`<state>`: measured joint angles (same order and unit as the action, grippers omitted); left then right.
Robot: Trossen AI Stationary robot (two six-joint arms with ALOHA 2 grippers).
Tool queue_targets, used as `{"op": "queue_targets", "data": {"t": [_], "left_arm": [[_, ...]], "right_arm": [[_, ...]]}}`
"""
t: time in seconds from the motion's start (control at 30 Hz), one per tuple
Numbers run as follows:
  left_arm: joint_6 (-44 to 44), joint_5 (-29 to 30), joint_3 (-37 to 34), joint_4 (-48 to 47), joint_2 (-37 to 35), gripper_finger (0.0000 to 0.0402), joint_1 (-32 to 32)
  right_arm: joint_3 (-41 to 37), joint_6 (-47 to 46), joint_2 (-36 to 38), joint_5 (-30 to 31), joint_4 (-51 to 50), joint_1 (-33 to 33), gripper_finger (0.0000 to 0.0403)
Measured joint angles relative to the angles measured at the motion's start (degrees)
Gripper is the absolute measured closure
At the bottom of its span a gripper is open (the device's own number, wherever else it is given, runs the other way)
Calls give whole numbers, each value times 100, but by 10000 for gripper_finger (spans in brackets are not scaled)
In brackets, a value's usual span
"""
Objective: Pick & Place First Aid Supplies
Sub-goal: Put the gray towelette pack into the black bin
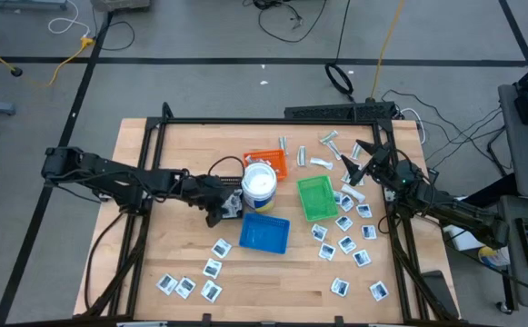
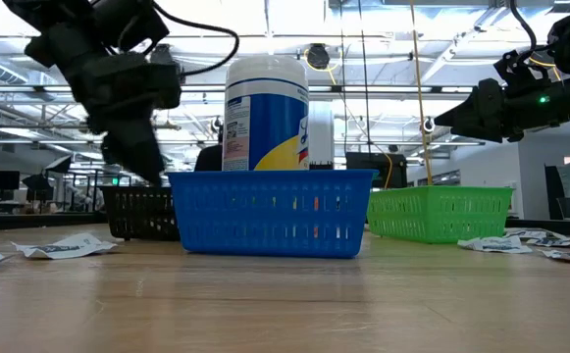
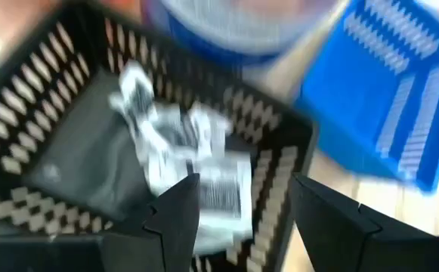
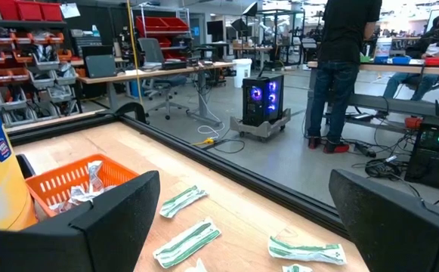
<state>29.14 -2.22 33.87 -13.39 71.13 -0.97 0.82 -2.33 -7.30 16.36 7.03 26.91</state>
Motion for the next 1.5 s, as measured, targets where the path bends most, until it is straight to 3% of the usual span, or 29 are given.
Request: {"op": "queue_targets", "data": {"t": [0.23, 0.57, 1.27, 1.5], "left_arm": [[99, -190, 137, -969, -330, 192, -306], [519, -73, 138, -1313, -673, 192, -1234], [3694, -77, 135, -1696, -664, 192, -4170], [4677, -85, 135, -1686, -345, 192, -5189]], "right_arm": [[-2, -2, -1, 0, 2, 1, 23], [-2, 0, -1, 2, 2, 1, 23], [0, 0, -1, 2, -1, -1, 23], [0, 0, -1, 0, 1, -1, 23]]}}
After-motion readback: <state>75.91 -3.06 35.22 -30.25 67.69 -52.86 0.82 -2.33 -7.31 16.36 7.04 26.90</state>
